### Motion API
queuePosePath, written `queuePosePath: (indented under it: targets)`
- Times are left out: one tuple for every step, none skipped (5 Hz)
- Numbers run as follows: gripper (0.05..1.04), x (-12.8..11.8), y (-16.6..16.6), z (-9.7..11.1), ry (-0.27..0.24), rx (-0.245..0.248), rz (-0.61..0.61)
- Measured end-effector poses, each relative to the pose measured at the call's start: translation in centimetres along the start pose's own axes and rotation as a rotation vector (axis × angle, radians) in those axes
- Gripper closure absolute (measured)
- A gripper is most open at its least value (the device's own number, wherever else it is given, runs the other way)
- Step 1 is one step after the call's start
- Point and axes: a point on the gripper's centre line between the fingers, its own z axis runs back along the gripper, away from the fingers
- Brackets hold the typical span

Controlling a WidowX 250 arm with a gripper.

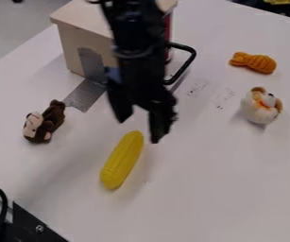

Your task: Put the thing on top of the drawer

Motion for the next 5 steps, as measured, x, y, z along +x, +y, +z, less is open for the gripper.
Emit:
queuePosePath:
  targets:
    - [0.085, 4.3, -1.9, -0.1, -0.024, 0.002, -0.051]
    - [0.085, 8.9, -4.4, -1.0, -0.034, -0.001, -0.075]
    - [0.085, 13.0, -6.2, -1.5, -0.058, -0.006, -0.086]
    - [0.085, 15.9, -7.2, -2.4, -0.063, -0.021, -0.064]
    - [0.085, 17.6, -7.3, -4.1, -0.032, -0.009, -0.053]
